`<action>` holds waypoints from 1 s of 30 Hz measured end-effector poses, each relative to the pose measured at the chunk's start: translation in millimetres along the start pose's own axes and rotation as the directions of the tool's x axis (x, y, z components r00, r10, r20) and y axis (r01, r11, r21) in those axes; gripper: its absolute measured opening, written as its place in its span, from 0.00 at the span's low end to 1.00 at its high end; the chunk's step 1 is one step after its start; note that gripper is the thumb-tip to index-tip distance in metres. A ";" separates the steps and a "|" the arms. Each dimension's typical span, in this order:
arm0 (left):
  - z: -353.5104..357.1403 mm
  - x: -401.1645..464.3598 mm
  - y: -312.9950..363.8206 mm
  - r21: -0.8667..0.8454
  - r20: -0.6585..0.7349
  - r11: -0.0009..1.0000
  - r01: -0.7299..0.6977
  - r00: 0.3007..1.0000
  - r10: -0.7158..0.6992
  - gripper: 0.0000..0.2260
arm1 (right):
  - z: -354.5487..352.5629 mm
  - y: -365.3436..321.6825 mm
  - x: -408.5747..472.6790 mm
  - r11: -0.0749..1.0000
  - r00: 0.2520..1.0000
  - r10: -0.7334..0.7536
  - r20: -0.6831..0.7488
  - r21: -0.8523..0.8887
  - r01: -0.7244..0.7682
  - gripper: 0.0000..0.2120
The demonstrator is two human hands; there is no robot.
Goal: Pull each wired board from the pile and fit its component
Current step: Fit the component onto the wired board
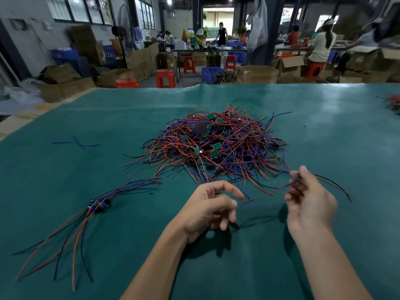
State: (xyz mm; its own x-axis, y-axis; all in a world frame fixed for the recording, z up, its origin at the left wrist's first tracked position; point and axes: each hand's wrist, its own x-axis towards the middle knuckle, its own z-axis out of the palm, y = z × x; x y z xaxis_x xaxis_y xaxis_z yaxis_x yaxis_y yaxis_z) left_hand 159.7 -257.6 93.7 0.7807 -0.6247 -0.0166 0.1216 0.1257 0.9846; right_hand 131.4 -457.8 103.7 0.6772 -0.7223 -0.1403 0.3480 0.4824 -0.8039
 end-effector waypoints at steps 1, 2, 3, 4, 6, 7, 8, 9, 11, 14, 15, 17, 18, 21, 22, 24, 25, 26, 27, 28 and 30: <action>-1.7 -0.4 0.9 -0.028 -0.027 1.000 -0.007 1.000 0.006 0.05 | -0.5 -2.1 0.7 1.000 0.999 0.028 -0.020 0.016 -0.027 0.10; -3.3 -0.3 1.6 -0.059 -0.064 0.998 -0.018 0.998 0.015 0.05 | 0.2 -2.2 -0.8 0.999 0.999 0.052 -0.005 -0.001 -0.052 0.11; -3.6 0.6 1.6 -0.078 -0.107 0.996 -0.033 0.994 0.025 0.07 | 2.6 0.1 -5.0 0.997 0.996 0.072 0.048 -0.041 -0.070 0.12; -2.7 2.1 0.8 -0.074 -0.150 0.996 -0.051 0.988 0.039 0.07 | 5.6 5.7 -11.2 0.992 0.986 0.089 0.139 -0.100 -0.076 0.12; 1.3 4.6 -1.9 -0.003 -0.219 0.998 -0.070 0.973 0.068 0.09 | 11.7 19.9 -28.0 0.965 0.918 0.118 0.380 -0.263 -0.016 0.09; 3.5 4.9 -2.8 0.034 -0.236 0.997 -0.073 0.968 0.079 0.08 | 13.8 27.2 -35.8 0.935 0.871 0.118 0.477 -0.348 0.064 0.11; 4.7 4.6 -2.8 0.052 -0.244 0.996 -0.075 0.966 0.085 0.07 | 13.8 35.4 -40.4 0.878 0.836 0.077 0.544 -0.434 0.201 0.14; 4.1 3.8 -2.5 0.053 -0.252 0.996 -0.073 0.964 0.084 0.08 | 12.6 42.2 -42.8 0.760 0.803 -0.006 0.595 -0.519 0.391 0.19; -0.3 2.0 -0.4 0.026 -0.265 0.998 -0.062 0.962 0.066 0.09 | 10.5 48.9 -43.1 0.409 0.694 -0.219 0.686 -0.581 0.703 0.24; -2.4 1.4 5.2 -0.006 -0.309 0.998 -0.061 0.949 0.056 0.07 | 10.7 50.7 -43.9 0.282 0.590 -0.284 0.756 -0.522 0.805 0.20; -3.7 1.1 9.1 -0.019 -0.350 0.998 -0.066 0.935 0.056 0.06 | 10.8 52.6 -43.4 0.284 0.583 -0.261 0.769 -0.516 0.808 0.18; -14.5 -4.1 20.7 0.010 -0.467 0.997 -0.076 0.881 0.072 0.06 | 9.3 54.8 -42.8 0.224 0.593 -0.192 0.782 -0.553 0.802 0.13; -25.7 -10.2 27.6 0.102 -0.536 0.993 -0.051 0.838 0.098 0.07 | 8.4 54.5 -42.6 0.171 0.603 -0.142 0.785 -0.580 0.796 0.12; -72.6 -44.2 48.6 0.525 -0.704 0.810 0.261 0.668 0.241 0.09 | 8.5 56.5 -45.7 0.028 0.596 0.086 0.798 -0.600 0.799 0.23; -87.2 -58.2 55.1 0.581 -0.746 0.717 0.386 0.604 0.279 0.09 | 9.9 58.5 -47.7 -0.008 0.585 0.163 0.794 -0.592 0.806 0.26; -110.2 -81.1 62.4 0.577 -0.812 0.566 0.588 0.488 0.320 0.07 | 12.7 62.6 -49.1 -0.063 0.560 0.260 0.787 -0.565 0.823 0.29; -117.0 -88.5 63.1 0.545 -0.839 0.491 0.680 0.451 0.305 0.07 | 13.4 64.2 -48.2 -0.072 0.549 0.269 0.791 -0.552 0.831 0.29; -119.8 -93.1 62.2 0.509 -0.860 0.400 0.762 0.430 0.276 0.11 | 13.8 64.8 -47.1 -0.071 0.545 0.262 0.796 -0.548 0.834 0.29; -121.1 -95.0 59.4 0.495 -0.865 0.317 0.809 0.425 0.267 0.15 | 14.0 65.0 -45.3 -0.066 0.548 0.249 0.798 -0.551 0.832 0.28; -120.1 -94.3 55.9 0.512 -0.849 0.271 0.815 0.433 0.301 0.17 | 13.9 64.9 -44.1 -0.066 0.550 0.243 0.799 -0.553 0.831 0.28; -105.3 -83.3 49.2 0.604 -0.780 0.330 0.726 0.454 0.430 0.13 | 14.7 65.3 -43.5 -0.066 0.549 0.223 0.806 -0.549 0.833 0.28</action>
State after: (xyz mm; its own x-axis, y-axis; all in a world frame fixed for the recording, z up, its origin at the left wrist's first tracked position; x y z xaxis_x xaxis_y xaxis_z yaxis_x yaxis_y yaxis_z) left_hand 165.2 -118.2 125.2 0.8849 0.3720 0.2804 0.2365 -0.8773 0.4176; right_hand 134.3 -387.6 65.8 0.9716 0.1106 0.2092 0.1851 -0.9058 -0.3811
